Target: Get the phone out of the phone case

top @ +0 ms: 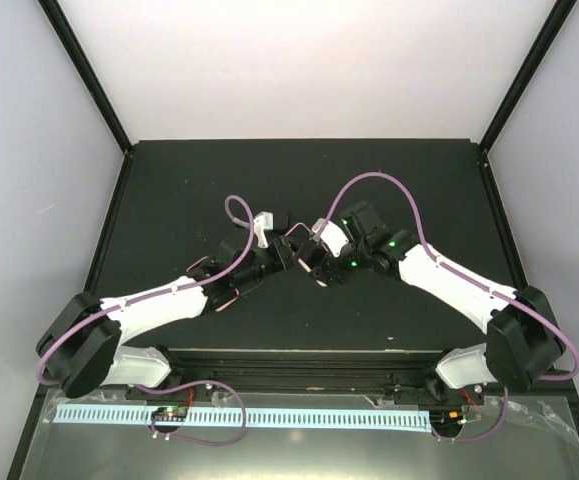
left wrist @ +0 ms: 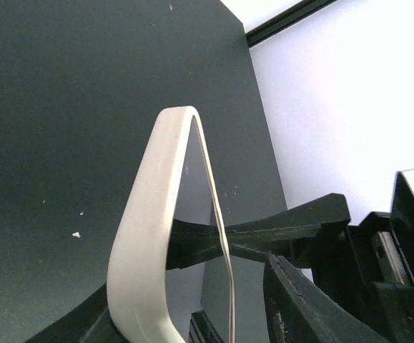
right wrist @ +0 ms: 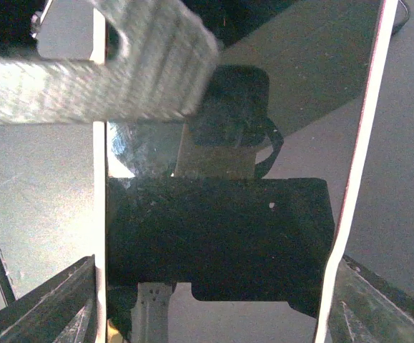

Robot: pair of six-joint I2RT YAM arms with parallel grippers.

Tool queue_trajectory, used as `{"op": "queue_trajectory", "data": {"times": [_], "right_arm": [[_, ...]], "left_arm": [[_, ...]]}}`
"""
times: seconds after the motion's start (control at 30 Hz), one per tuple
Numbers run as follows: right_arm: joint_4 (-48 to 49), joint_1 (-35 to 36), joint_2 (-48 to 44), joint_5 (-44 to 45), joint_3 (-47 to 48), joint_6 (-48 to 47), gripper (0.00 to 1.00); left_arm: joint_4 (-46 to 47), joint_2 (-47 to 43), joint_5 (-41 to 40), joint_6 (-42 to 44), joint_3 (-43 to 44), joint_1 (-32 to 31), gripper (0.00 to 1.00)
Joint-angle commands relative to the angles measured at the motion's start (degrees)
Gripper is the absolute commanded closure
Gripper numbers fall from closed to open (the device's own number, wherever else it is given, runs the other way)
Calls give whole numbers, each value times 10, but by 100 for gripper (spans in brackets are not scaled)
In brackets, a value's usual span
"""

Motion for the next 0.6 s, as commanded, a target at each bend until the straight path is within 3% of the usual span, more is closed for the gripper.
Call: {"op": "queue_trajectory", "data": {"times": [0.0, 0.57], "right_arm": [[35, 0, -18, -18, 3, 4, 26], [38, 0, -22, -7, 3, 10, 23]], "left_arm": [[60, 23, 2, -20, 17, -5, 59], [83, 28, 16, -20, 16, -7, 95]]}}
